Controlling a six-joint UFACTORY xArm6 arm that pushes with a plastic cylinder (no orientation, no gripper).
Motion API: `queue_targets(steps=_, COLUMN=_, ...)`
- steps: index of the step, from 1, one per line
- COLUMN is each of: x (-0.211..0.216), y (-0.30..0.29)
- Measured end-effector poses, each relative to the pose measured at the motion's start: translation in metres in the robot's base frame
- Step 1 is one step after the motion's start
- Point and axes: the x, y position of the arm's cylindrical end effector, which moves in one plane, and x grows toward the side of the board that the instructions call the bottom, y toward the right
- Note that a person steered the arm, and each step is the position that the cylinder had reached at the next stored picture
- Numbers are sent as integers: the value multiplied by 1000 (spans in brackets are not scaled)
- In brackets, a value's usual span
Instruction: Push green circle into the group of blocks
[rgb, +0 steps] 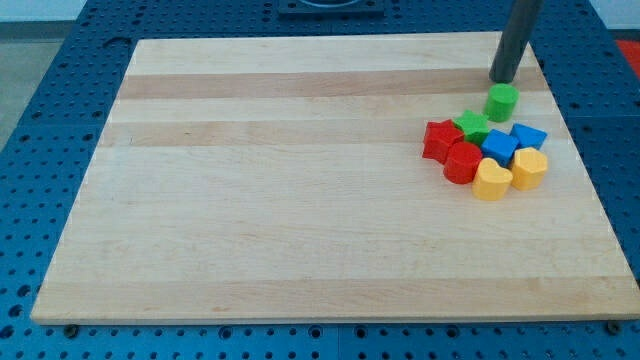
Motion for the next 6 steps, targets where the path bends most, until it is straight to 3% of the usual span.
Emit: queue_targets(steps=6, x=53, y=-6)
